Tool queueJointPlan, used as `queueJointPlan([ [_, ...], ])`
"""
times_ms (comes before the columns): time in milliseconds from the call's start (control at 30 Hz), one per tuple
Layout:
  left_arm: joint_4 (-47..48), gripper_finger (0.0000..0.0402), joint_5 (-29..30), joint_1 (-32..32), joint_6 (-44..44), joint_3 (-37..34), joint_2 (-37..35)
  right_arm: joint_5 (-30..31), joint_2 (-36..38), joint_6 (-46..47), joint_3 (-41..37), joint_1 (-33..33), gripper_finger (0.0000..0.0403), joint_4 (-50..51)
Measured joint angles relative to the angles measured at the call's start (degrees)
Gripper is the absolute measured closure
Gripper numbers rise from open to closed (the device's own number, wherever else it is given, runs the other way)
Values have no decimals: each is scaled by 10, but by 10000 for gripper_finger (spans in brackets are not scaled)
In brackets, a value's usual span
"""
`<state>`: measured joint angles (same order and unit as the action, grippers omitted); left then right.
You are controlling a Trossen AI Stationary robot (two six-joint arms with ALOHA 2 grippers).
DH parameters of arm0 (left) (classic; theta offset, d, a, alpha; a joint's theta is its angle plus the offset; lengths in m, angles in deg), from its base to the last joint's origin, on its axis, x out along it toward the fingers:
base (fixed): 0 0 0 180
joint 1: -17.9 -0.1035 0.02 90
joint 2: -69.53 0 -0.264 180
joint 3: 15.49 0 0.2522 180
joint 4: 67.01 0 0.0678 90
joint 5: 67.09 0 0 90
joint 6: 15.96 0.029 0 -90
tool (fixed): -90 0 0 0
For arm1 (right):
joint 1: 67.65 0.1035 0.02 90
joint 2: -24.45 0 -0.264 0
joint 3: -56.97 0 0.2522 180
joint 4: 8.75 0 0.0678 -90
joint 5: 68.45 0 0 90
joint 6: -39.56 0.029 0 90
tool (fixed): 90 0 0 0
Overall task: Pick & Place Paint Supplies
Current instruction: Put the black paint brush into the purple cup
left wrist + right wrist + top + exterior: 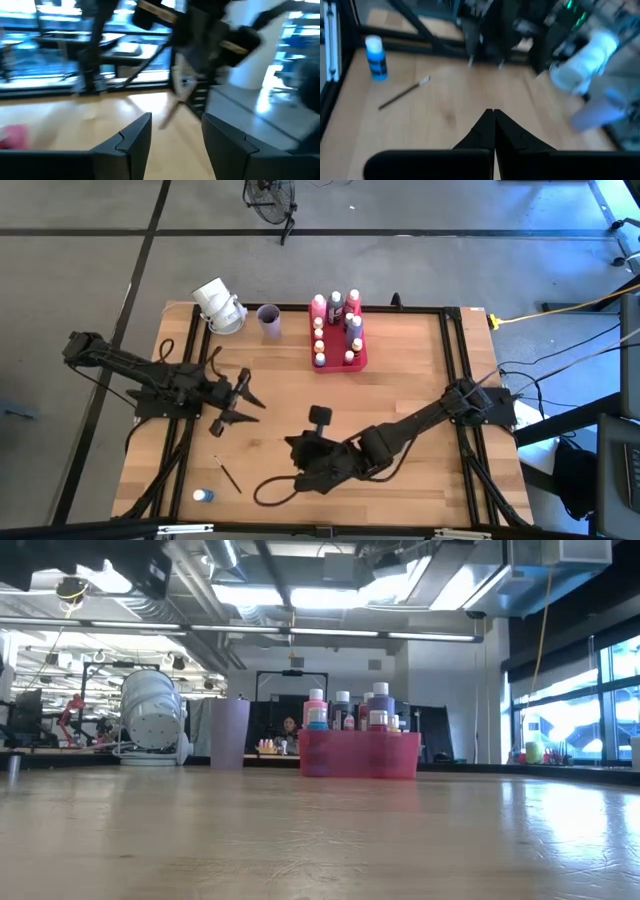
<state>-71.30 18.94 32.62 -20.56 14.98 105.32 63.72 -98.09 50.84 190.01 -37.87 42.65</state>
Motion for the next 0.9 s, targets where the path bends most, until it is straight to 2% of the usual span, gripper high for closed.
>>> queueJointPlan([
  [100,-28,233,-27,19,0,0,16,-3,0,-50,0,-6,403,-48],
  [300,-80,233,-21,54,41,0,72,-8,0,-126,0,-12,403,-107],
  [433,-134,233,-11,64,60,0,112,-36,0,-164,0,-13,403,-138],
  [633,-211,233,-11,67,89,0,170,-79,1,-193,0,-24,403,-172],
  [833,-274,233,-10,67,109,0,212,-87,1,-194,0,-38,403,-174],
  [900,-281,233,-10,67,110,0,221,-105,1,-194,0,-43,403,-173],
])
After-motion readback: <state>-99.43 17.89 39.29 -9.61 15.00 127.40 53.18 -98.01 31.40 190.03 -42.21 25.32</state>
